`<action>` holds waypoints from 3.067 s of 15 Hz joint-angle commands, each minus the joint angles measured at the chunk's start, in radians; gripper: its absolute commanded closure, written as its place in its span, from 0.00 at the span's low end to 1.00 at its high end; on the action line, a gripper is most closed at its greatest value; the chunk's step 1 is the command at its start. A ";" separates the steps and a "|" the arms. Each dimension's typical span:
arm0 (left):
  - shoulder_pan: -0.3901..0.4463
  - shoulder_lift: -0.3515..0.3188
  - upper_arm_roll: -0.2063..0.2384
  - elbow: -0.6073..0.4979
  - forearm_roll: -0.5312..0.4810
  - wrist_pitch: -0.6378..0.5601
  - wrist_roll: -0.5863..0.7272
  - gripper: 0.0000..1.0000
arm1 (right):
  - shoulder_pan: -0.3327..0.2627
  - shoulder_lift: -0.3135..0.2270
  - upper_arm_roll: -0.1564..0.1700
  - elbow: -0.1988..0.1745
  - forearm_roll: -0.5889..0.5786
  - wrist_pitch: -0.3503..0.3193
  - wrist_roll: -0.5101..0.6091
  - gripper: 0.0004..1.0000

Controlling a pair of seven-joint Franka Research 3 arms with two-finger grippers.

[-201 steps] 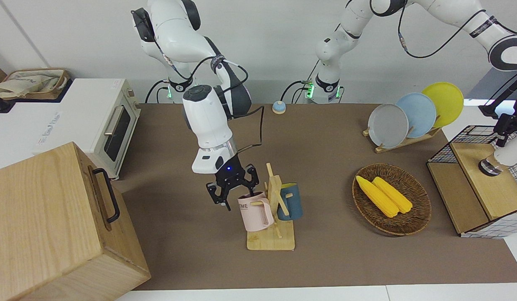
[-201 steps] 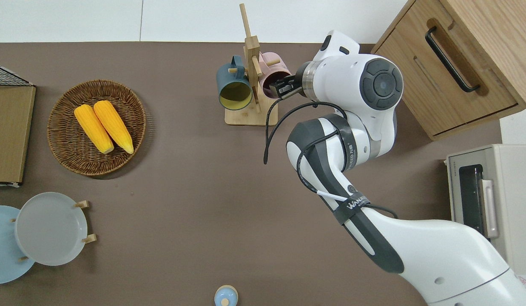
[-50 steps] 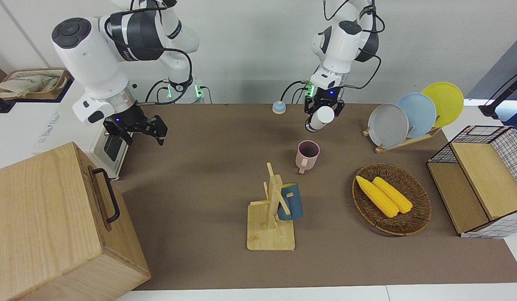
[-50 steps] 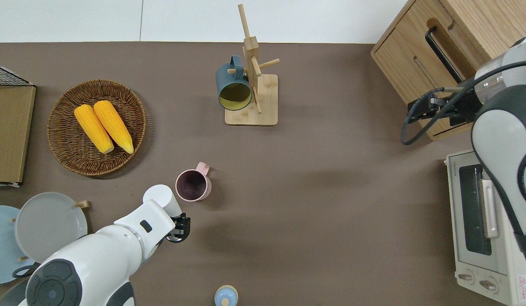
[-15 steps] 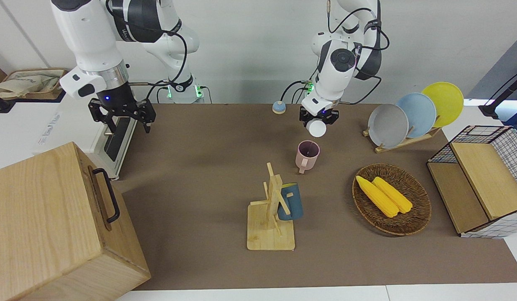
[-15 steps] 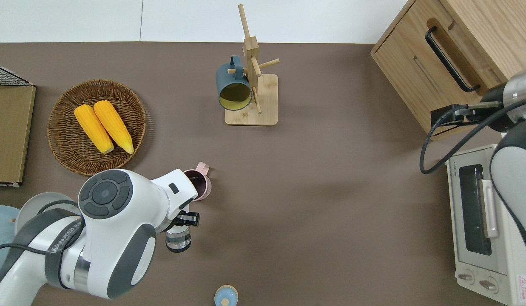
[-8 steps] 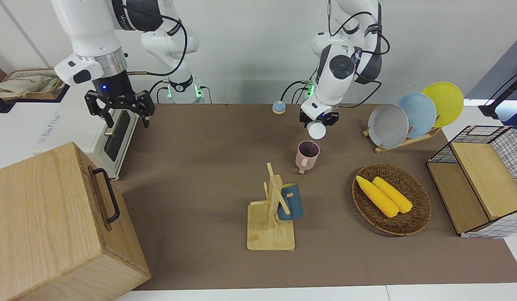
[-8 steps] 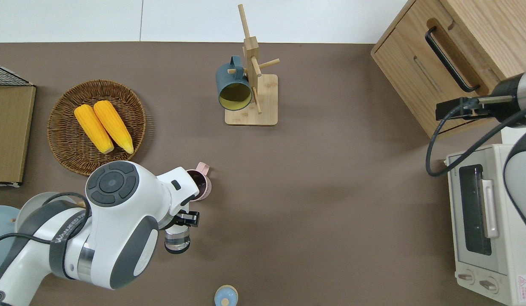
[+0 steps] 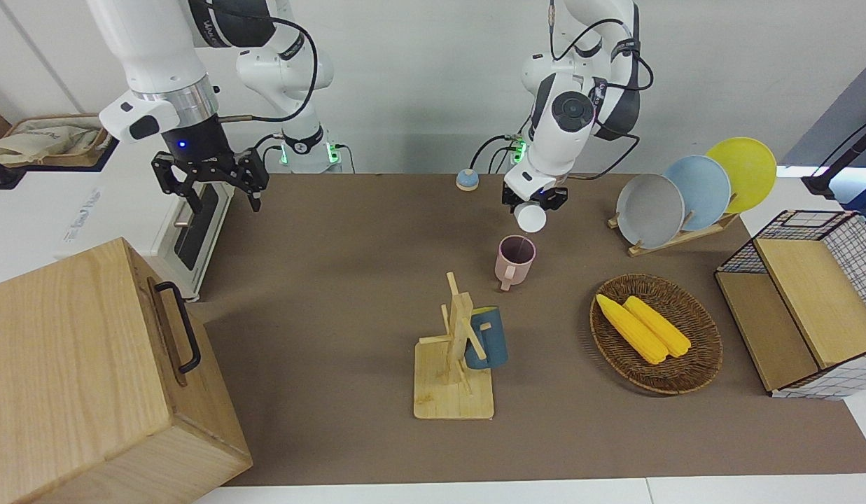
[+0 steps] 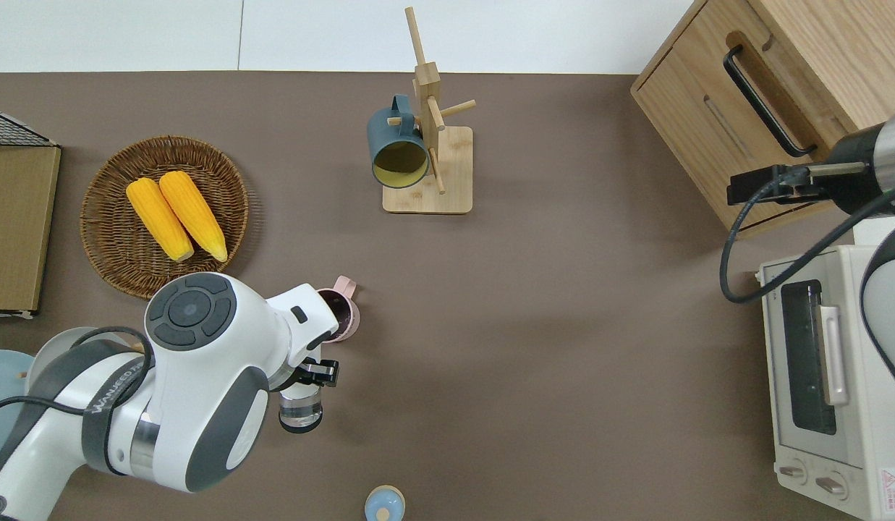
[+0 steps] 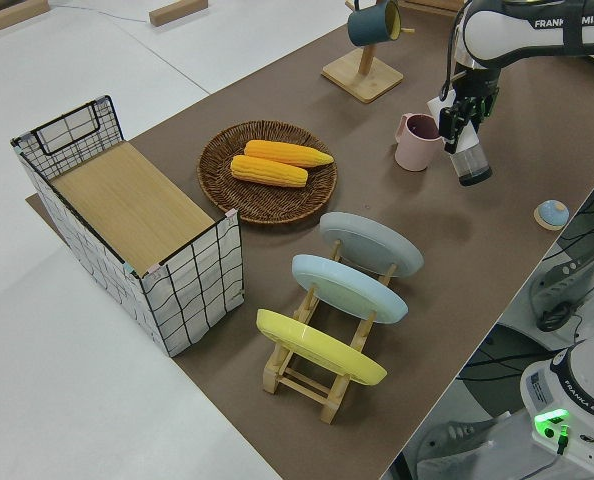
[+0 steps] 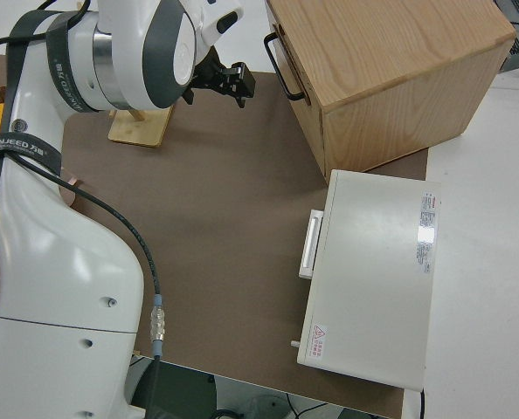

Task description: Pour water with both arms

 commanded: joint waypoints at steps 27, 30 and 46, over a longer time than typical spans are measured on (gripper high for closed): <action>-0.010 -0.188 0.001 -0.161 0.004 0.224 -0.070 1.00 | -0.008 -0.004 0.004 0.002 0.019 0.002 -0.015 0.01; -0.003 -0.188 0.001 -0.165 0.002 0.231 -0.079 1.00 | -0.008 -0.004 0.004 0.002 0.019 0.002 -0.015 0.01; 0.283 -0.173 0.012 -0.001 0.145 0.461 -0.179 1.00 | -0.008 -0.005 0.004 0.002 0.019 0.002 -0.013 0.01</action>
